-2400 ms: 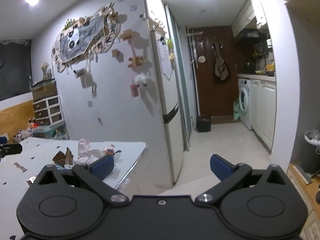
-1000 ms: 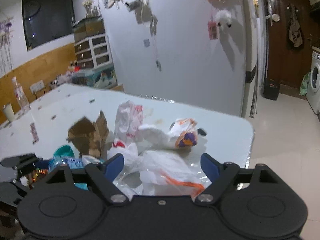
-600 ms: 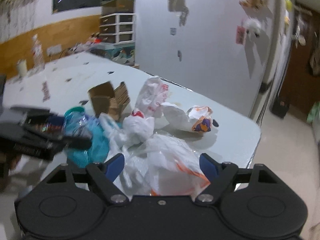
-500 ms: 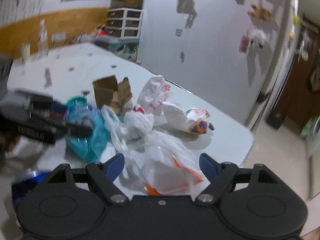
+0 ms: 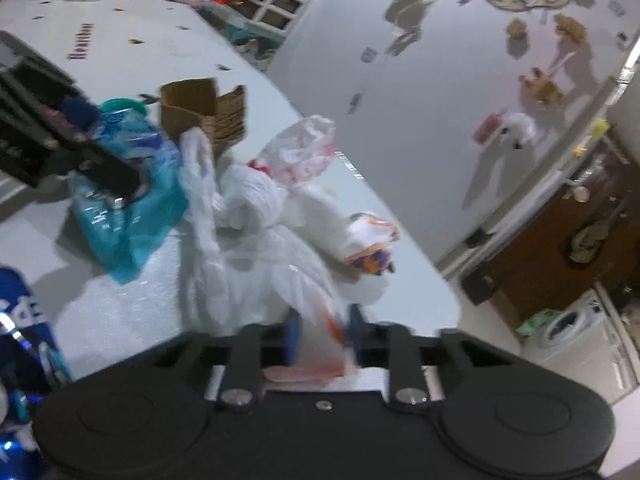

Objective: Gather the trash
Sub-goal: 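Grasp the teal plastic bag with the left tool while the right tool grasps a clear bag, then lift both held bags off the table and carry them toward the bin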

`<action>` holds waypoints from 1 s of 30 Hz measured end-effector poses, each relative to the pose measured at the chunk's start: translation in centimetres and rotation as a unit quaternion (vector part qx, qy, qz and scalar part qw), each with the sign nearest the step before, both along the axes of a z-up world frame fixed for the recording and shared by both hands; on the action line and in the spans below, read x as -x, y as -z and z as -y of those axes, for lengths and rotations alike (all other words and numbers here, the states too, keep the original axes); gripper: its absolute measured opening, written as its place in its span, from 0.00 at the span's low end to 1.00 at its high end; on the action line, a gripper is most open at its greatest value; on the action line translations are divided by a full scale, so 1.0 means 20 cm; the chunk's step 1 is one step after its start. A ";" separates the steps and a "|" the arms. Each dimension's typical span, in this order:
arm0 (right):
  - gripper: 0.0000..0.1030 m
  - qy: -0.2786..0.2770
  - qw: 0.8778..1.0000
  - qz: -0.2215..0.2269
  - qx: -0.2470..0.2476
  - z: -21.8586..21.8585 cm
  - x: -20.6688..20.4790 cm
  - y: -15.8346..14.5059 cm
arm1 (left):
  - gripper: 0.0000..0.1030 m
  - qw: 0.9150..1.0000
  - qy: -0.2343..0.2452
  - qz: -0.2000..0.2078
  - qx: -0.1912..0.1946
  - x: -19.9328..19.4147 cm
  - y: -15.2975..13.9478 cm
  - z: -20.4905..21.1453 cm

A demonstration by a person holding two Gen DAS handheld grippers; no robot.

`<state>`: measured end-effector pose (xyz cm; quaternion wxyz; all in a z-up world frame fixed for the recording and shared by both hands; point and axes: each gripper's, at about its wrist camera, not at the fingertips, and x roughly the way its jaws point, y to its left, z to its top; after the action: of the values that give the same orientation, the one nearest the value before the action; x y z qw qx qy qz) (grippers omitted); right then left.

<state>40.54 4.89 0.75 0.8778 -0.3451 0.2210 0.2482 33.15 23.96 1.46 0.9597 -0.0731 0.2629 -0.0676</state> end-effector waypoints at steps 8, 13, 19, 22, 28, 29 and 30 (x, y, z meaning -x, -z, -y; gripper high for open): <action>0.09 0.025 0.997 -0.005 -0.069 0.09 0.06 -0.09 | 0.48 1.000 -0.013 0.012 -0.002 0.04 -0.02 0.02; 0.08 0.040 0.992 -0.016 -0.117 0.16 0.12 -0.13 | 0.47 0.999 -0.028 0.022 -0.012 0.08 -0.04 0.04; 0.07 0.056 0.982 -0.034 -0.179 0.23 0.18 -0.14 | 0.47 0.998 -0.047 0.032 -0.026 0.14 -0.06 0.06; 0.06 0.065 0.975 -0.042 -0.208 0.27 0.22 -0.15 | 0.46 0.997 -0.055 0.037 -0.026 0.17 -0.07 0.07; 0.06 0.077 0.965 -0.045 -0.248 0.33 0.29 -0.21 | 0.46 0.996 -0.074 0.053 -0.023 0.26 -0.12 0.06; 0.06 0.077 0.963 -0.044 -0.253 0.34 0.30 -0.22 | 0.46 0.995 -0.077 0.053 -0.028 0.28 -0.13 0.07; 0.06 0.078 0.962 -0.043 -0.258 0.34 0.32 -0.24 | 0.46 0.995 -0.079 0.054 -0.032 0.29 -0.14 0.07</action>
<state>34.19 -1.93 5.55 0.9433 -0.0773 0.2135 0.2422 27.31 22.51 4.28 0.9767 -0.0595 0.2056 0.0133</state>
